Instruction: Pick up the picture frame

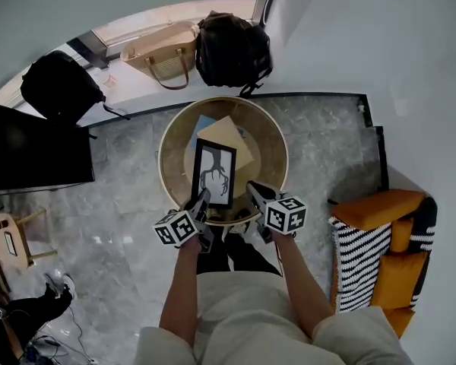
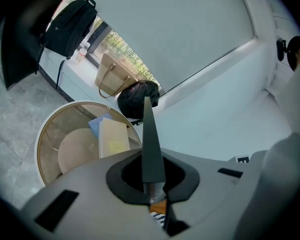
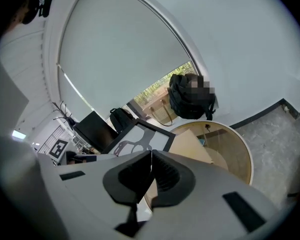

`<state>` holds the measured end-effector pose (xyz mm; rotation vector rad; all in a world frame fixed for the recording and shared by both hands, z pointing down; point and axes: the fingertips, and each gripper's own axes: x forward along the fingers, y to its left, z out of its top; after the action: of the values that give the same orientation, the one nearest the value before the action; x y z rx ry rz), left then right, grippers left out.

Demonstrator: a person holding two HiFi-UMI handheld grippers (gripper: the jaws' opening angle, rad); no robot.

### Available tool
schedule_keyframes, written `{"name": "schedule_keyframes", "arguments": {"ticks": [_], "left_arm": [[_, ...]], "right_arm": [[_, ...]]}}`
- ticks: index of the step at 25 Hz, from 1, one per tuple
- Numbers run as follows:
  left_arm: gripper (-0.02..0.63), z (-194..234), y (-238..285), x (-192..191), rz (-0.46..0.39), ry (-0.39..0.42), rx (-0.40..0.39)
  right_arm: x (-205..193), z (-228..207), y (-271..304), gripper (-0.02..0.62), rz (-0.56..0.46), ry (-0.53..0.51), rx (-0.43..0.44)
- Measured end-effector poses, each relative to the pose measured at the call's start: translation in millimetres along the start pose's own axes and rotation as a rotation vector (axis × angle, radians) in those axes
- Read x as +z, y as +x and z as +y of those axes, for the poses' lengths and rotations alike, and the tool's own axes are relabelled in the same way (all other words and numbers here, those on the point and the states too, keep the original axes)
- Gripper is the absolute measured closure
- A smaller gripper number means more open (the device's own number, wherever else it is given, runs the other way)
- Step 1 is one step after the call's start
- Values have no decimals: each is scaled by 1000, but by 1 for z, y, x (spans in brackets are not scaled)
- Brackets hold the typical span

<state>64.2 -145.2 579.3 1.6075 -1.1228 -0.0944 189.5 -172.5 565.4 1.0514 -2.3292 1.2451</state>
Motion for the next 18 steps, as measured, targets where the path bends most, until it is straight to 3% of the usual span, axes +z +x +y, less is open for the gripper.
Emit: {"name": "schedule_keyframes", "arguments": {"ticks": [10,18], "left_arm": [[580,-45,-33,-12,-75,20,-29],[580,-76,-61,0,-153,28,-67]], "right_arm": [[11,23,-49,561,-51,-22,-13],[12,39,-76,560,-94,-37,-19]]}}
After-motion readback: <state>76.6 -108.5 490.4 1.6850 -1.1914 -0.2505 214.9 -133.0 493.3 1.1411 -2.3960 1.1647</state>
